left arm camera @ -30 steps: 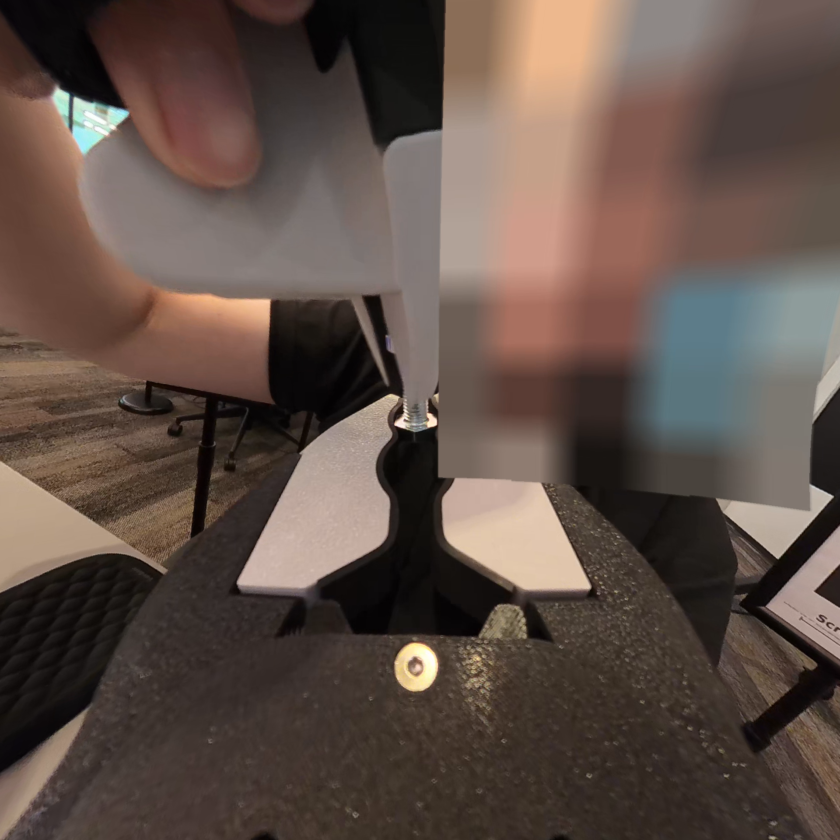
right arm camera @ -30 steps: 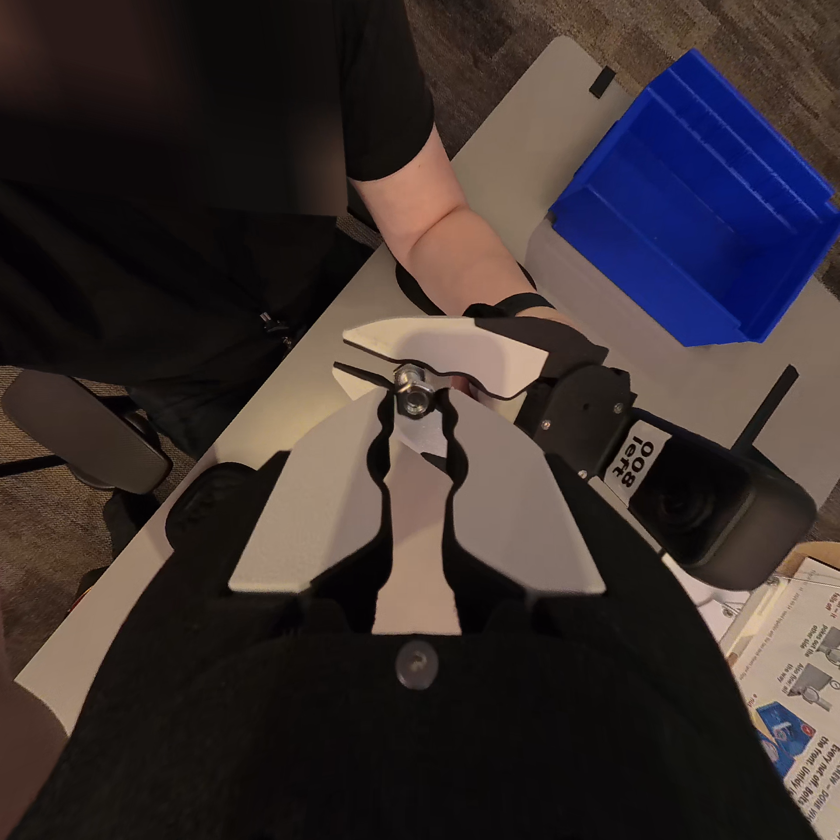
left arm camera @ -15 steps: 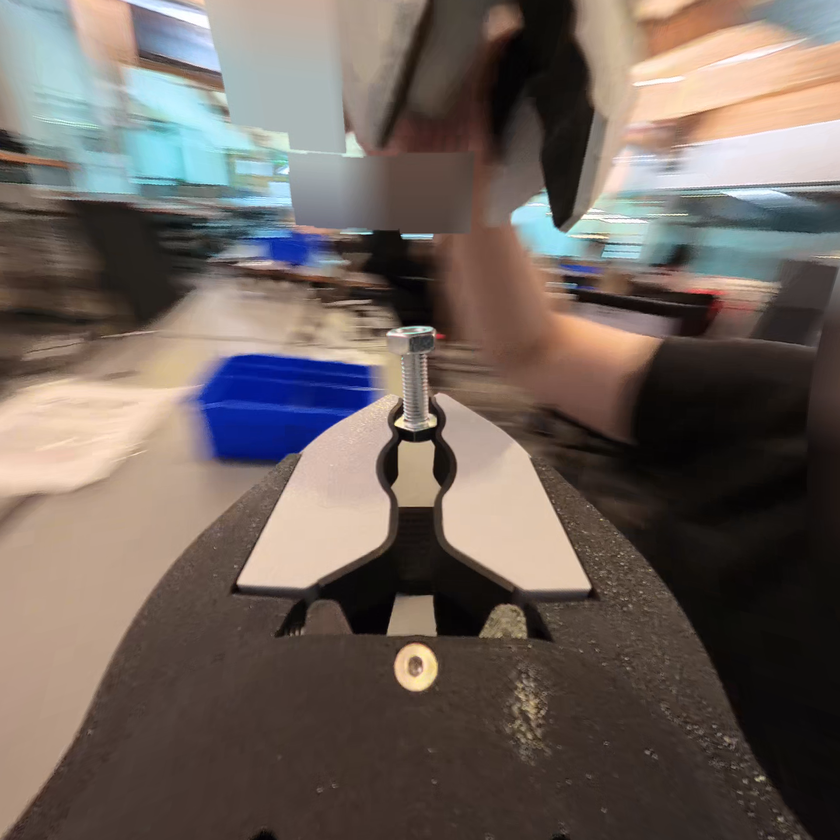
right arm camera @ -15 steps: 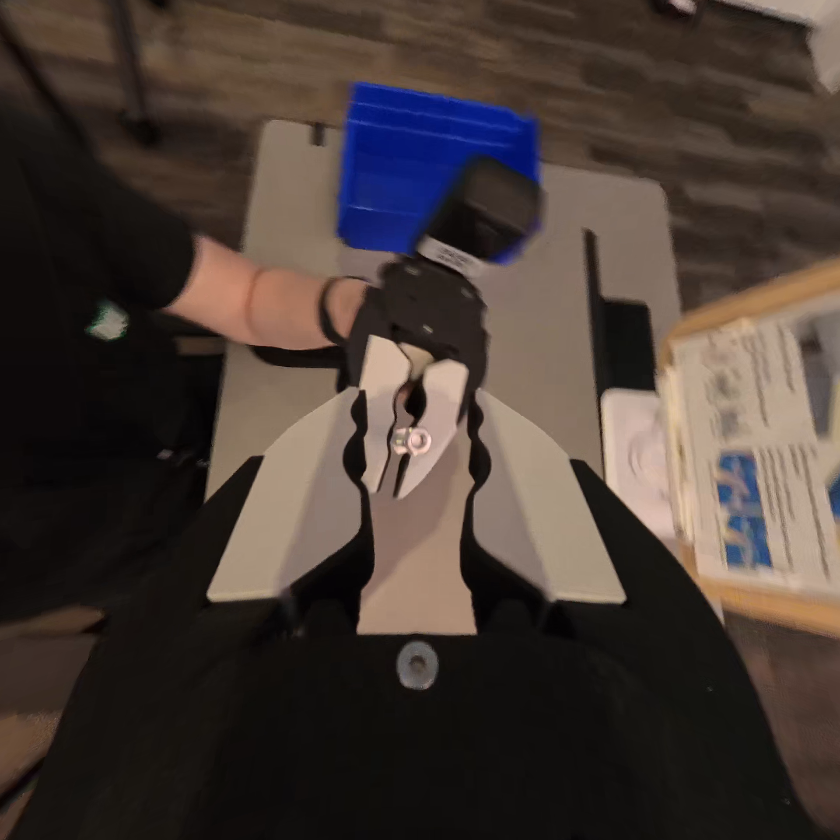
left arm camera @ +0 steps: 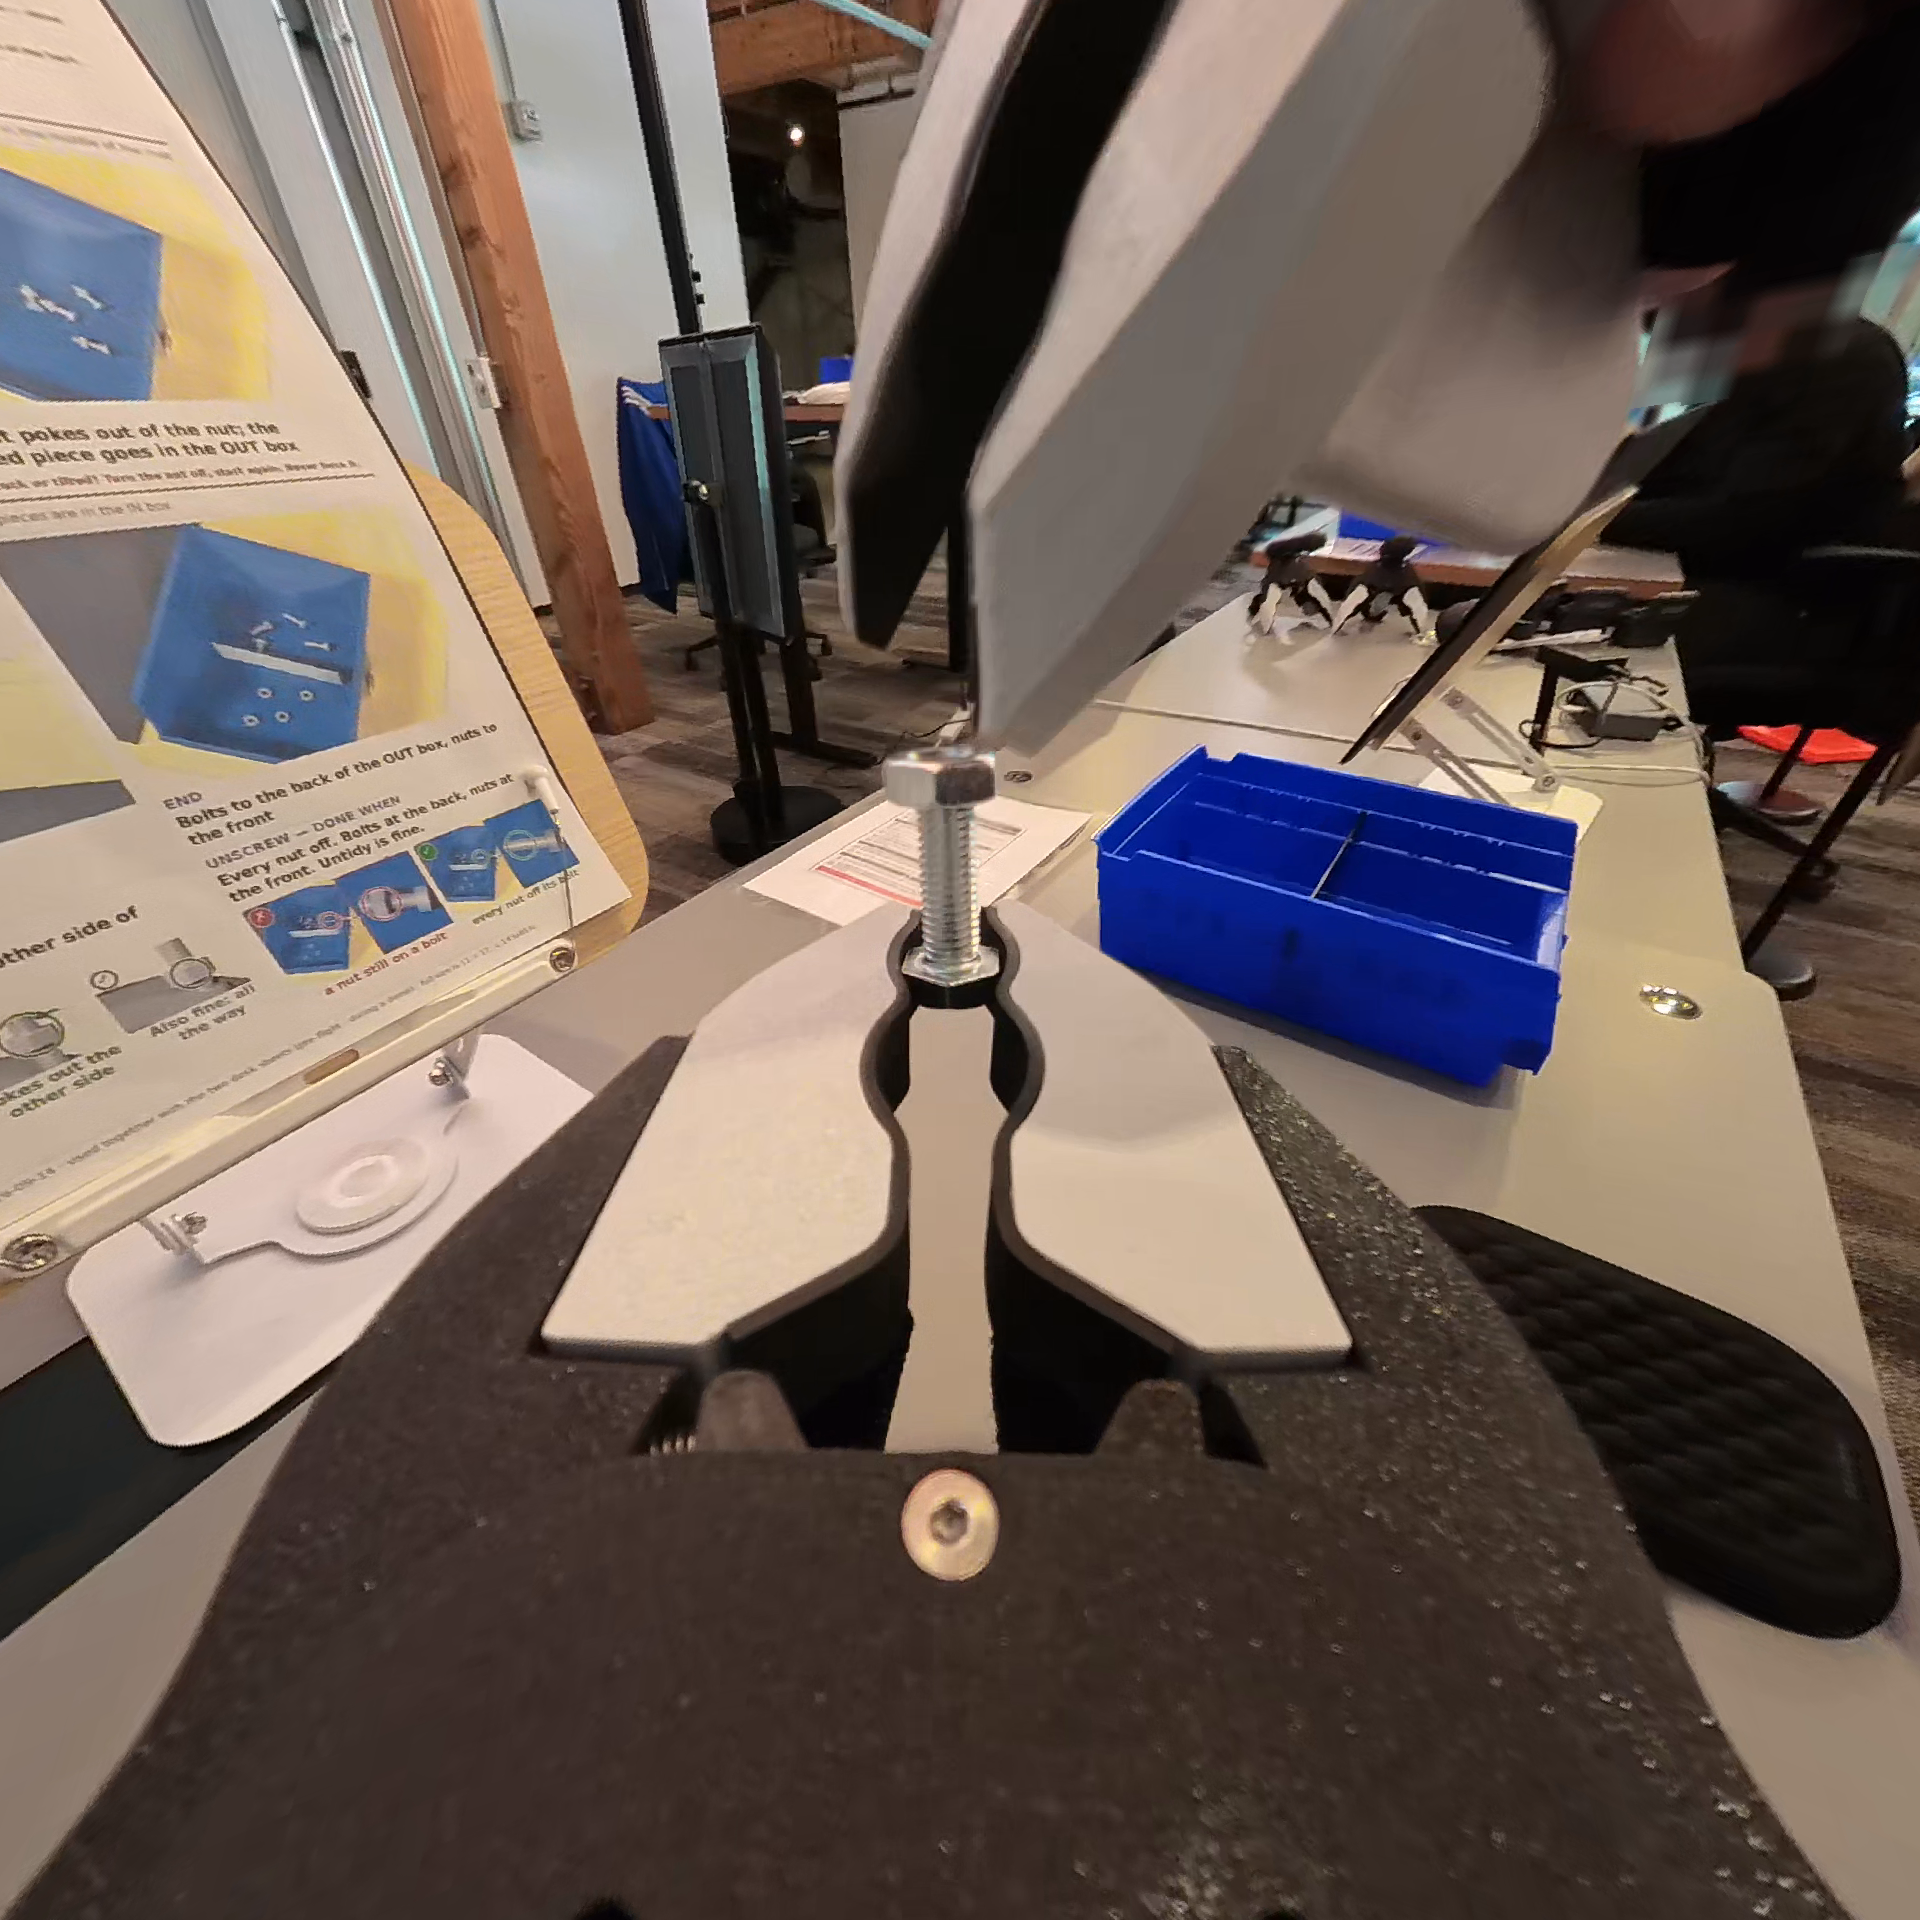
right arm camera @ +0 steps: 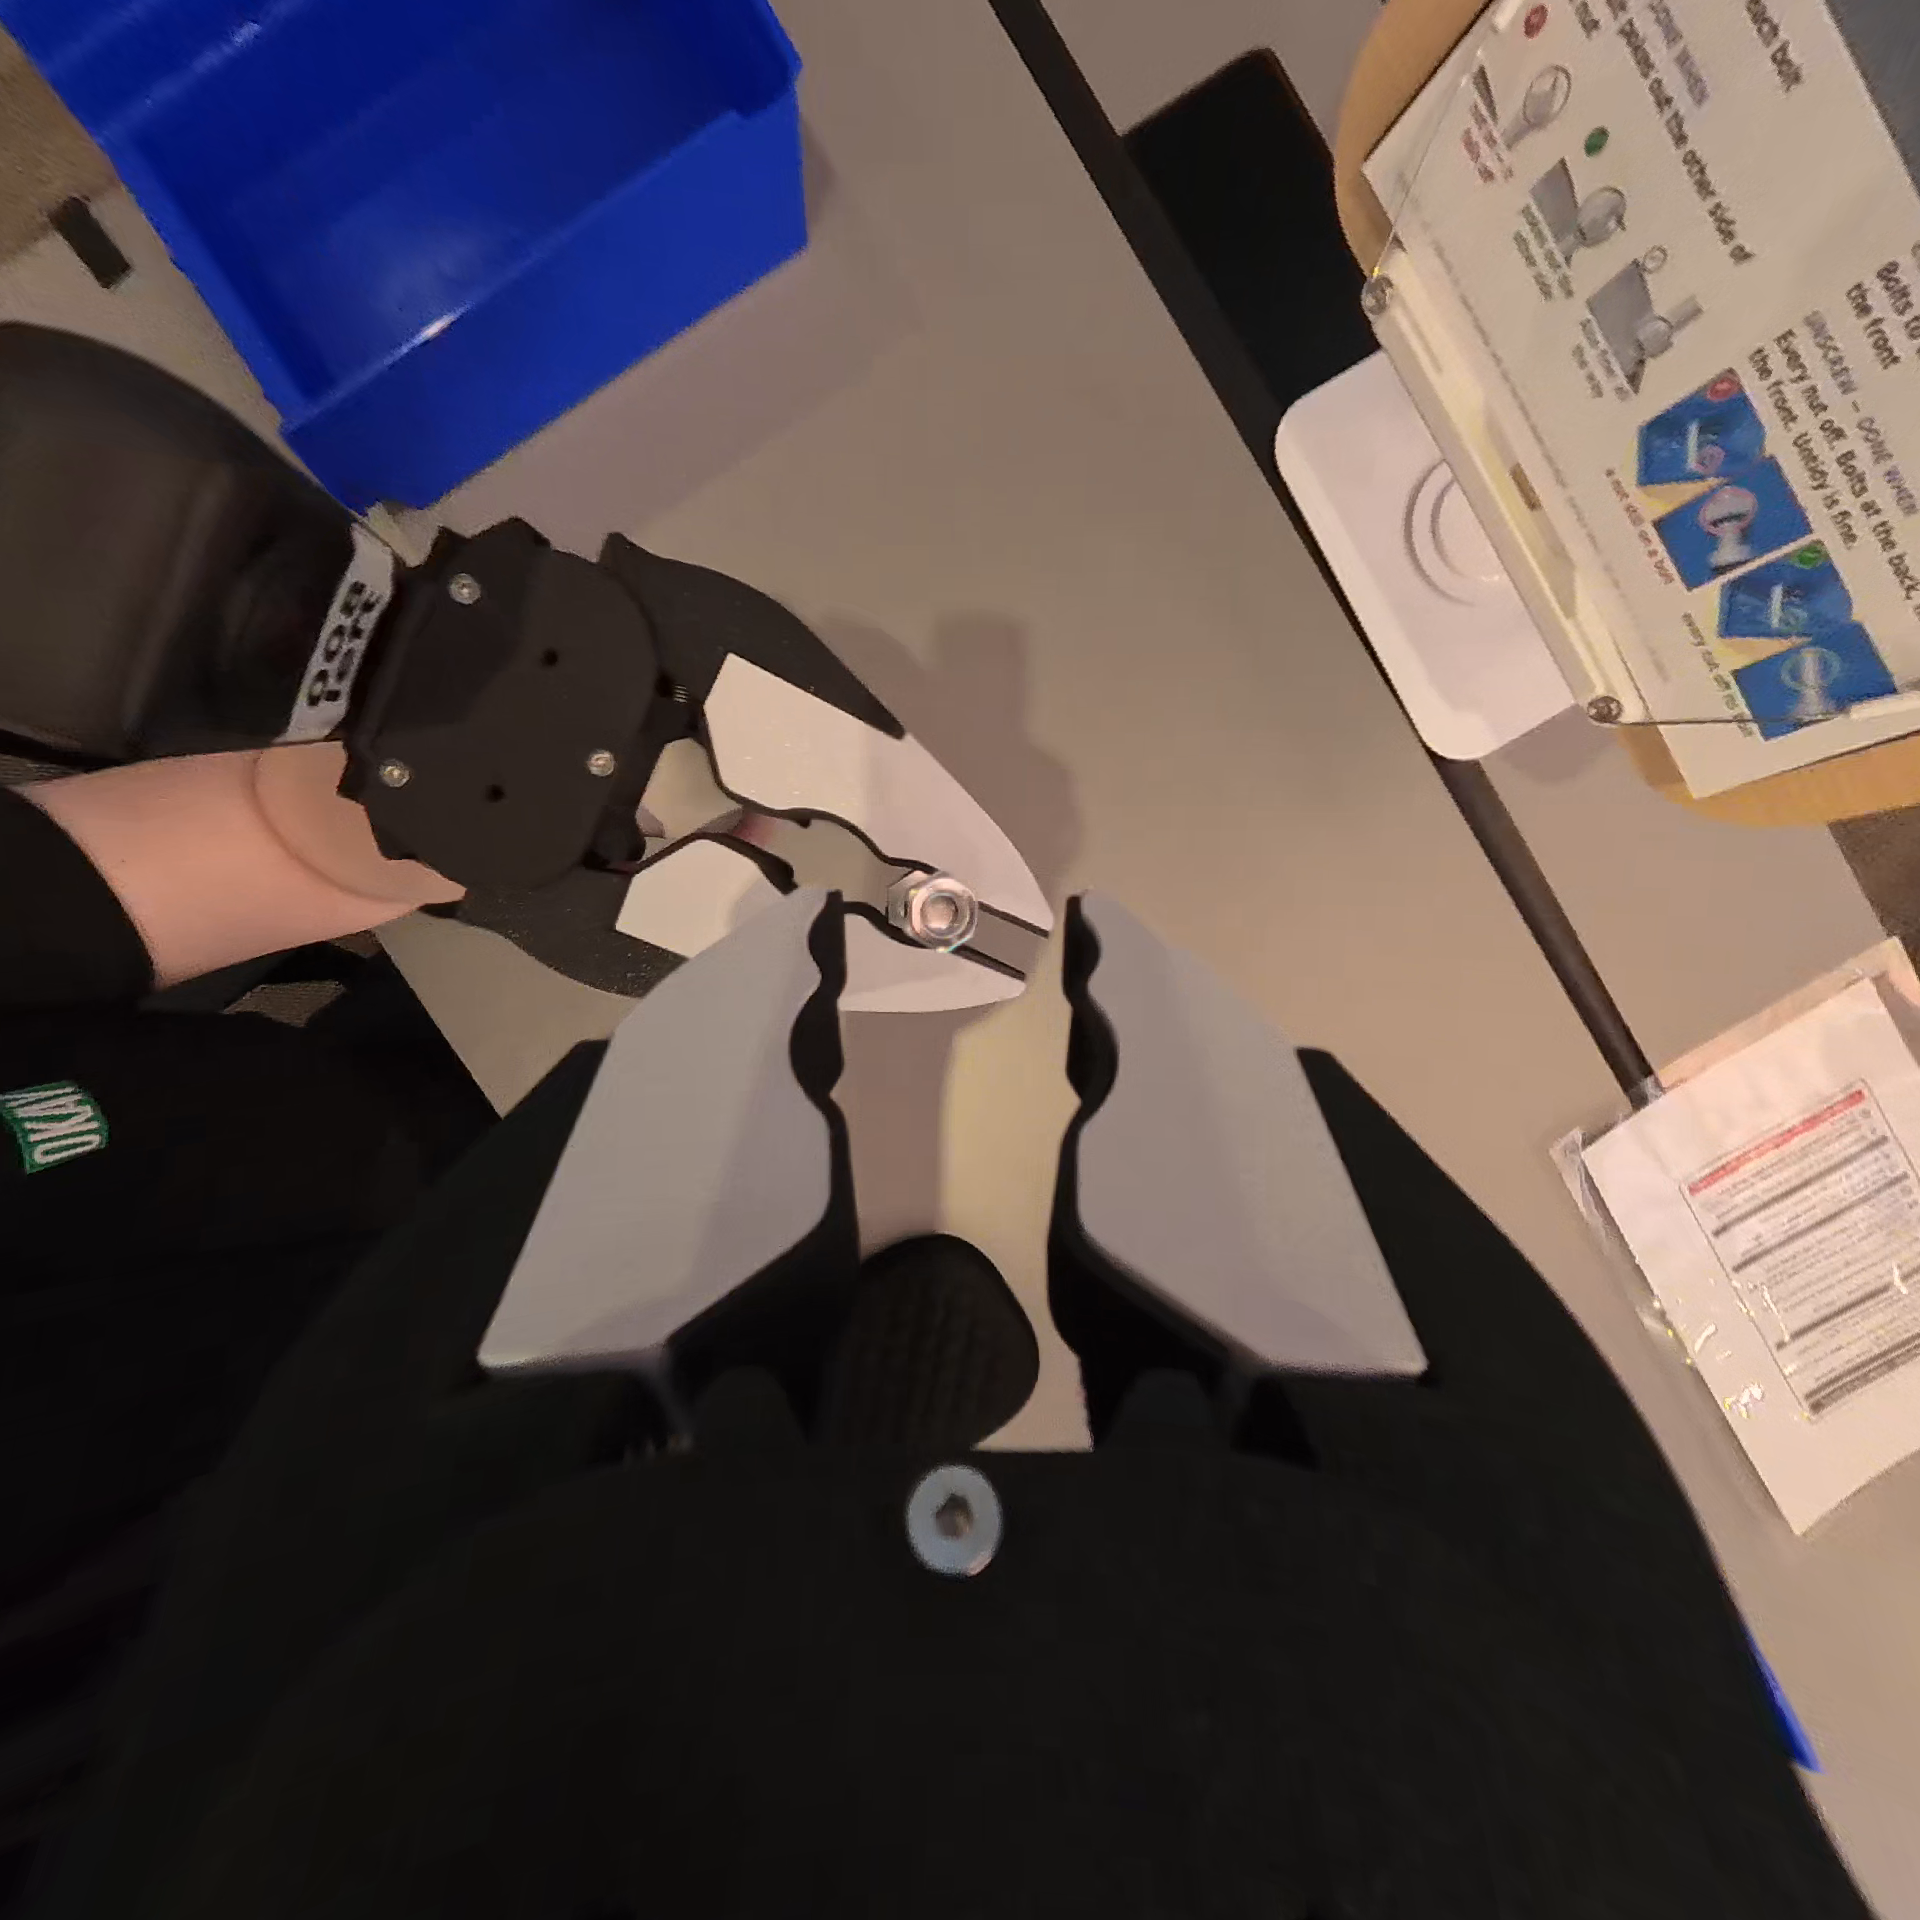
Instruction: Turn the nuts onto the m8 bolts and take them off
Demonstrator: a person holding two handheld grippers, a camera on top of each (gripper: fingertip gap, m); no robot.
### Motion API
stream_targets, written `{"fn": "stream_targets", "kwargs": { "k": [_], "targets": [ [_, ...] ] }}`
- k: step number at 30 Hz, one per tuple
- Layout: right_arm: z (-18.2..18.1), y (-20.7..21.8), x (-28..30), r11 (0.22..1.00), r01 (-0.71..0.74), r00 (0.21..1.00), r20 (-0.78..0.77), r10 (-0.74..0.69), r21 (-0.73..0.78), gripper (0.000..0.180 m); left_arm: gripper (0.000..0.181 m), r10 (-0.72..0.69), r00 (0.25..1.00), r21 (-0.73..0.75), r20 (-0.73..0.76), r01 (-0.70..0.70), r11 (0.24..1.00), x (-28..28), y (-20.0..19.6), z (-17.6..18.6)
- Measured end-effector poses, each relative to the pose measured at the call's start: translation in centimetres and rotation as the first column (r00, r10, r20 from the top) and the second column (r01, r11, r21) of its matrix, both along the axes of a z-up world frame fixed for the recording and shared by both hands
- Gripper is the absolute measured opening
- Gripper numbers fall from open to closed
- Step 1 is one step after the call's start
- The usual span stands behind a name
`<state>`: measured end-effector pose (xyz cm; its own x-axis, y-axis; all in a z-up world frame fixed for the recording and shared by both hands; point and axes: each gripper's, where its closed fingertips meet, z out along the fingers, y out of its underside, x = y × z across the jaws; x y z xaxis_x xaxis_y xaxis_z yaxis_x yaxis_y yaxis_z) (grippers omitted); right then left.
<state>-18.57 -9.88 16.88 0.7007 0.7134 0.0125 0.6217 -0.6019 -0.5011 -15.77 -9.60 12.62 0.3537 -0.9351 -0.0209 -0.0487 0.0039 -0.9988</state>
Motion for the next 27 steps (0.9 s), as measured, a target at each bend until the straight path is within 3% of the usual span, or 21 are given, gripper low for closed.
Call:
{"fn": "stream_targets", "kwargs": {
  "k": [12,16,21,24,27],
  "targets": [
    [-1.5,-0.2,-0.4,0.995,-0.003,1.0,-0.013,0.002,-0.101,0.032,0.01,0.019,1.0,0.006,-0.017,-0.019,1.0,-0.1,0.1,-0.1],
    [-1.8,-0.4,-0.4,0.992,-0.016,1.0,-0.023,0.014,-0.124,0.016,0.01,0.017,1.0,0.01,-0.024,-0.017,1.0,-0.1,0.0,-0.1],
    [-1.8,-0.7,-0.3,0.991,-0.038,0.999,-0.006,0.038,-0.129,0.015,0.01,0.0,0.999,0.008,-0.032,0.0,1.0,0.0,-0.3,-0.2],
    [-1.8,-1.2,-0.2,0.987,-0.097,0.995,0.024,0.101,-0.129,0.014,0.01,-0.053,0.998,-0.002,-0.036,0.053,0.999,0.1,-0.9,-0.2],
    [-1.5,-2.9,-0.4,0.952,-0.287,0.954,0.064,0.294,-0.107,0.014,0.01,-0.252,0.968,-0.058,-0.015,0.25,0.966,0.1,-3.2,0.1]
  ]
}}
